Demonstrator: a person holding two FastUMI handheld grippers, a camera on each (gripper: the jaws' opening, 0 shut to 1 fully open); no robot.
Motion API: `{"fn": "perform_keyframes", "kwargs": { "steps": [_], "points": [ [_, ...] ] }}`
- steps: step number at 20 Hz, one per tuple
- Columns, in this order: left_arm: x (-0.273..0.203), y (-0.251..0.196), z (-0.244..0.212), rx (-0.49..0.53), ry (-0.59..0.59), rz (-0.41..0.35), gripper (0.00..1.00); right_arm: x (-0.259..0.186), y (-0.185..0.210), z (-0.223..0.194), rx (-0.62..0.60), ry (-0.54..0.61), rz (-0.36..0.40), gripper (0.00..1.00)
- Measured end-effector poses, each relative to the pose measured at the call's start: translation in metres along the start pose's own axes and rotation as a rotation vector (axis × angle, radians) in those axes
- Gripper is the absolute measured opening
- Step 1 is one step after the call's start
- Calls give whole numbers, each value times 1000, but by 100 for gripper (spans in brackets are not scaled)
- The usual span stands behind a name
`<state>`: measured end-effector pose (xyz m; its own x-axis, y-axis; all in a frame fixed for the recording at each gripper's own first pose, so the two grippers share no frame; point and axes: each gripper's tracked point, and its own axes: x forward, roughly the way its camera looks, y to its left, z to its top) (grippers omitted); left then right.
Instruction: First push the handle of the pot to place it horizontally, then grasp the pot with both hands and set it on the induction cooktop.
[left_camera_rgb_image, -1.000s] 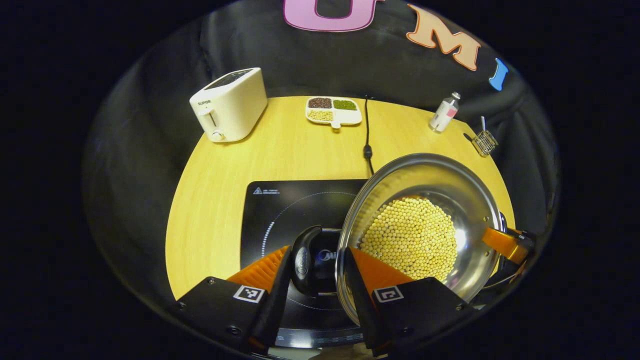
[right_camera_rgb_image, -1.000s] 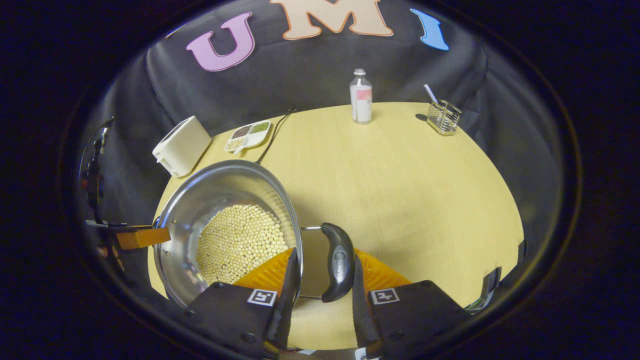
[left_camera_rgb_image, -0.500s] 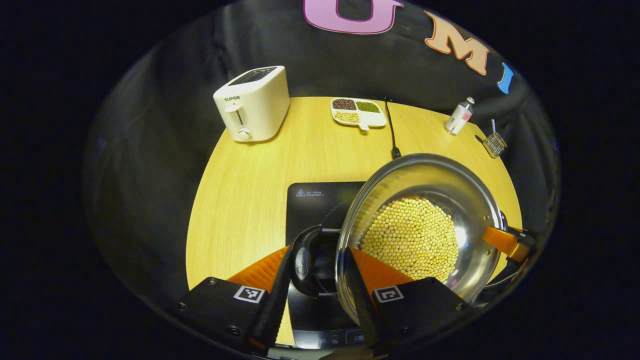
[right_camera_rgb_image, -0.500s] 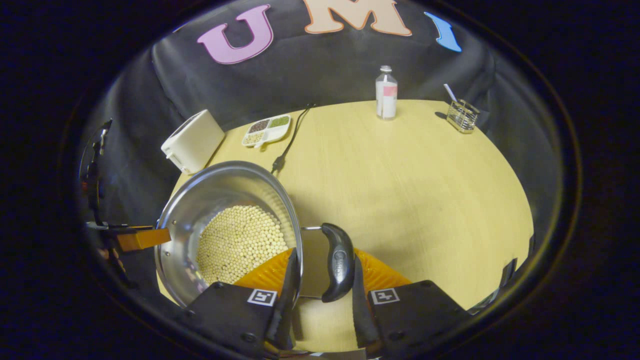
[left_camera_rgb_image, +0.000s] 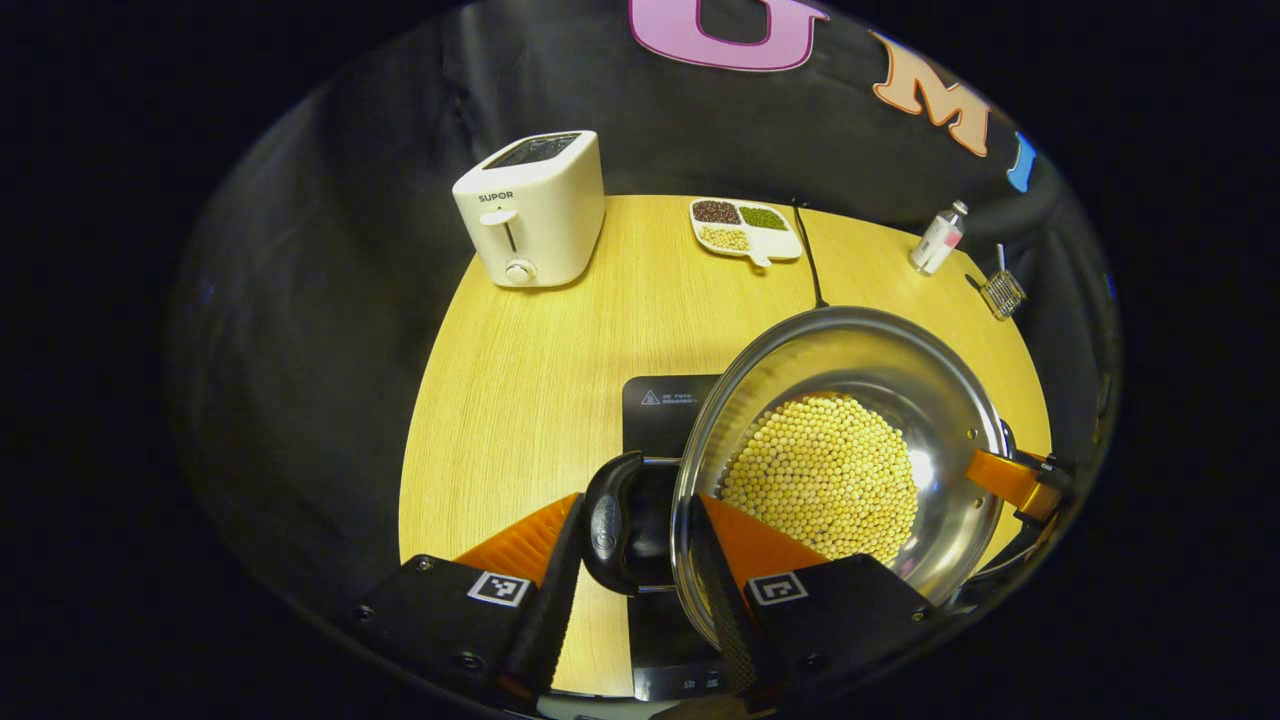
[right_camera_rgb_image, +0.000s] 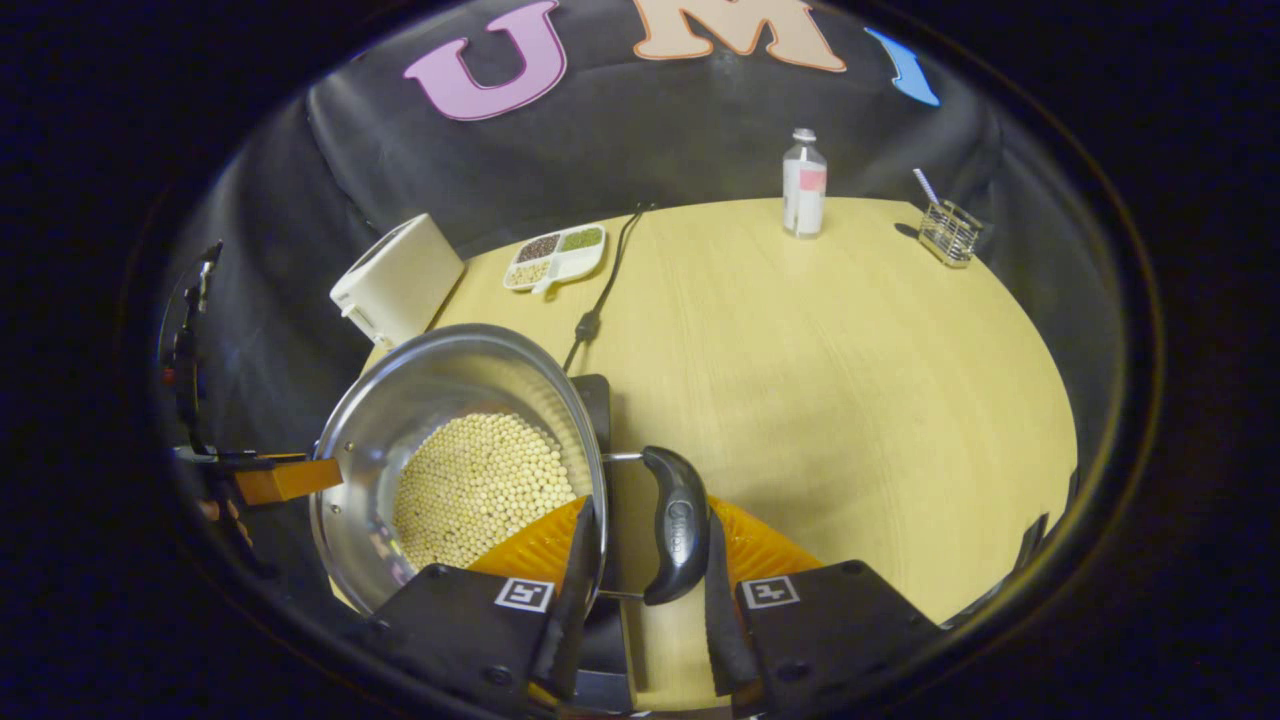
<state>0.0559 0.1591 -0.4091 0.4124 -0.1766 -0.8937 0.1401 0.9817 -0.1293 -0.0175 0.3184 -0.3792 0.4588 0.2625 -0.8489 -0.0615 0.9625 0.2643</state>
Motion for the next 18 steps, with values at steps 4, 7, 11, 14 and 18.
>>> {"fn": "perform_keyframes", "kwargs": {
  "steps": [4,7,11,14,18],
  "points": [
    [1,4,3,7,-2,0,65,3,4,1,7,1,2,48],
    [0,7,3,7,-4,0,65,3,7,3,7,1,4,48],
    [-1,11,3,5,-4,3,65,5,12,2,2,2,9,48],
    [-2,12,3,5,-1,2,65,6,13,1,2,5,11,48],
    [-3,13,3,6,1,0,66,6,13,1,3,7,12,54]
  ]
}}
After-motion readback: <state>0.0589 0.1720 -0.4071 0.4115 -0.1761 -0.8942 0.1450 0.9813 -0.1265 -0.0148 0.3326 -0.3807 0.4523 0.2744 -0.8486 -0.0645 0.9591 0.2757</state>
